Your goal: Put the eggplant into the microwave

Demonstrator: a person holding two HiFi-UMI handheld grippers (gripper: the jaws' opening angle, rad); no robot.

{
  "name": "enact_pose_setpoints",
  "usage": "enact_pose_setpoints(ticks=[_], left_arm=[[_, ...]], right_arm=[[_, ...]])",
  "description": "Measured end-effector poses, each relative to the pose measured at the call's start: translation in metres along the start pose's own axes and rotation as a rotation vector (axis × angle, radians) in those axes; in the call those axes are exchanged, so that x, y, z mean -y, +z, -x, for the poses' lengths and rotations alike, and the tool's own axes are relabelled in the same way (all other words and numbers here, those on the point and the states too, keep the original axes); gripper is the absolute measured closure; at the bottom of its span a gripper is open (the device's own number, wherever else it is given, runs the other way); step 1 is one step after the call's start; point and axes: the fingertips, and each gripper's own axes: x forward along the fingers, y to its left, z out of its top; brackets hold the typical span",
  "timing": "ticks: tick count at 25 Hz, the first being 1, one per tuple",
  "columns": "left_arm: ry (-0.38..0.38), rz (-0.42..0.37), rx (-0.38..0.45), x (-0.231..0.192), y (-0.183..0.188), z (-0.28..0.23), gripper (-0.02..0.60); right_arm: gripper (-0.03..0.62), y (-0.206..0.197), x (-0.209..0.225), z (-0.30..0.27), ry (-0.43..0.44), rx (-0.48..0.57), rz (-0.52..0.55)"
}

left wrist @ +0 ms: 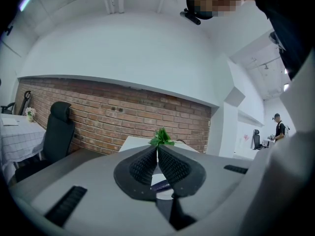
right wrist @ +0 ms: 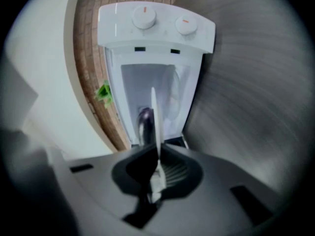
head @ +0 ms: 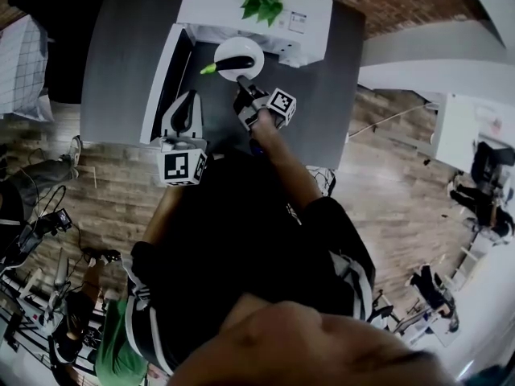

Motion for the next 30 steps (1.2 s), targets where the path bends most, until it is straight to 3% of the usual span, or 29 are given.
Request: enact_pose_setpoints(ticks=[30], left_arm=[[-0.018, -0.009, -0.053, -0.002, -0.015, -0.042, 0.540]], right_arm=[[0.554, 0.067, 0.049, -0.079, -0.010, 0.014, -0.015]])
